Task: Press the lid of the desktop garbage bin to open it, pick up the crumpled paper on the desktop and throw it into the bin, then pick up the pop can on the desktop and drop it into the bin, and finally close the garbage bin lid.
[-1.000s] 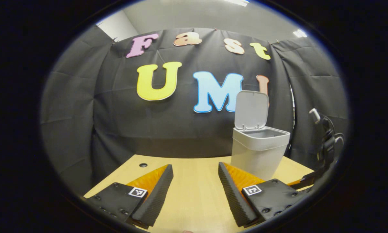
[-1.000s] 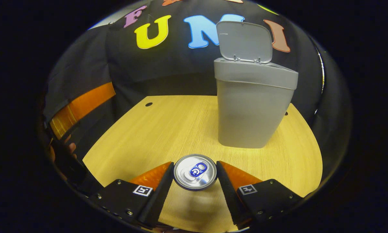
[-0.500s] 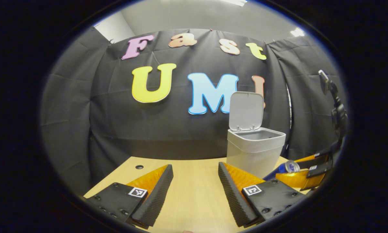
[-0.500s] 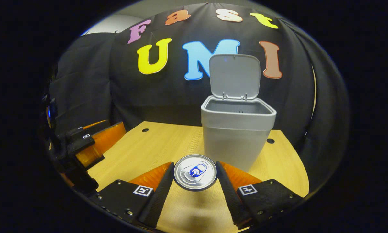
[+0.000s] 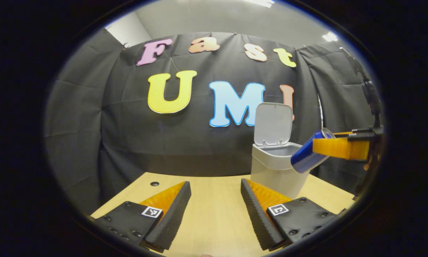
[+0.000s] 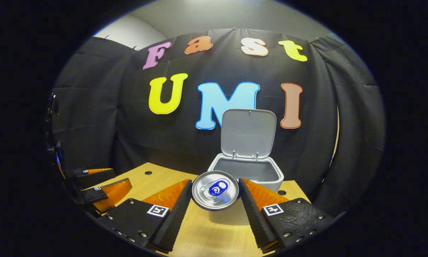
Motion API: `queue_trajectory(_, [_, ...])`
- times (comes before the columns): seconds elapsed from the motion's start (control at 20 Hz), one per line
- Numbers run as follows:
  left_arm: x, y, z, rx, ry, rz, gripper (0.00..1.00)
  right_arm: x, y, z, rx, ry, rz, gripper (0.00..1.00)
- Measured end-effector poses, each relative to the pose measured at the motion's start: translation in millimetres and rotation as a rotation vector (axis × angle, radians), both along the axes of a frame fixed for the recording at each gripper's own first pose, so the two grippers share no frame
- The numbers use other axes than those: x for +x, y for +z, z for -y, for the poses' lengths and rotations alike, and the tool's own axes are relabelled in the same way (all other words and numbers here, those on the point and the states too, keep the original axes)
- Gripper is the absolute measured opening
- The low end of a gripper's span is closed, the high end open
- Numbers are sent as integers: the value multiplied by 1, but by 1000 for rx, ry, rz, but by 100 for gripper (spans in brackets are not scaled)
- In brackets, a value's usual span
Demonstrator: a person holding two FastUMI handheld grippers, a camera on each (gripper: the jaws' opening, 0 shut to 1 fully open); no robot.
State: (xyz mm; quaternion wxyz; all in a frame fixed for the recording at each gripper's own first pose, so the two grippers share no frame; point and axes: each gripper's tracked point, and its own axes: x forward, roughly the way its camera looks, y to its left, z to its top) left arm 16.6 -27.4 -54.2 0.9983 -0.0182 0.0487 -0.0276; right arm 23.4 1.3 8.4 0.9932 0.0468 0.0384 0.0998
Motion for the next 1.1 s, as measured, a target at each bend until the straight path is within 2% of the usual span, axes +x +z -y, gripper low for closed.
queue_trajectory(0.2, [-2, 0, -5, -6, 12, 3, 89, 11, 16, 3, -12, -26, 52, 81])
queue_trajectory(0.25, [-1, 0, -6, -9, 16, 2, 92, 14, 17, 5, -22, -33, 59, 81])
queue_trajectory(0.3, [-2, 0, -8, -9, 21, 2, 89, 16, 18, 5, -34, -38, 64, 81])
queue_trajectory(0.45, [-3, 0, -13, -7, 34, 6, 90, 25, 23, 7, -73, -56, 92, 81])
queue_trajectory(0.5, [-4, 0, -14, -7, 35, 6, 94, 28, 25, 6, -89, -61, 99, 81])
queue_trajectory(0.65, [-4, -1, -14, -12, 38, 7, 89, 42, 26, 8, -120, -80, 113, 81])
queue_trajectory(0.75, [-5, -1, -16, -19, 43, 7, 92, 51, 24, 6, -128, -80, 110, 81])
queue_trajectory(0.85, [-5, -3, -18, -26, 48, 0, 89, 59, 17, 7, -133, -87, 89, 81])
queue_trajectory(1.1, [-5, -6, -23, -29, 59, -8, 94, 75, 3, 3, -139, -82, 39, 81])
